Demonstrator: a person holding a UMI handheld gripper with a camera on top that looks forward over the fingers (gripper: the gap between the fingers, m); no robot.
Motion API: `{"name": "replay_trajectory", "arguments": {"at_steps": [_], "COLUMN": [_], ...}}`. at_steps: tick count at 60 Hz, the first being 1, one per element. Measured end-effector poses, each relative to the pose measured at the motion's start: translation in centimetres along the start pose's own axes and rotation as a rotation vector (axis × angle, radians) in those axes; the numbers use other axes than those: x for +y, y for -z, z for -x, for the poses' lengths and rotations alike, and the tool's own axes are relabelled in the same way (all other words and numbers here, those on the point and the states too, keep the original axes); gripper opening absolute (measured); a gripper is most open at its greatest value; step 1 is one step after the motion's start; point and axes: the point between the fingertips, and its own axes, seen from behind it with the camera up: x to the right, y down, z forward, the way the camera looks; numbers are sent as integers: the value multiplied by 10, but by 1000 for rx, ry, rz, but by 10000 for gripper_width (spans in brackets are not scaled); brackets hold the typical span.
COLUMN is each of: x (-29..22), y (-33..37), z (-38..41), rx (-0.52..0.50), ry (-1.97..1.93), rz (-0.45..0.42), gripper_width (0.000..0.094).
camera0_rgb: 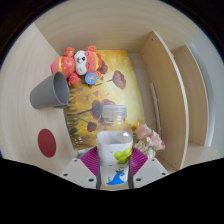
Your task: Pour water
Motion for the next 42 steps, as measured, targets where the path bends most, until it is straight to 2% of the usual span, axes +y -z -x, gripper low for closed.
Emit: {"name": "replay_trajectory", "arguments": {"at_steps": [15, 28, 42], "x": [-70, -97, -113], "y": [-32, -47, -50], "z": [16, 24, 25], "rx": [45, 112, 141], "ry": [512, 887, 1035], "rz": [-134, -215, -265], "gripper_width": [365, 367, 366]}}
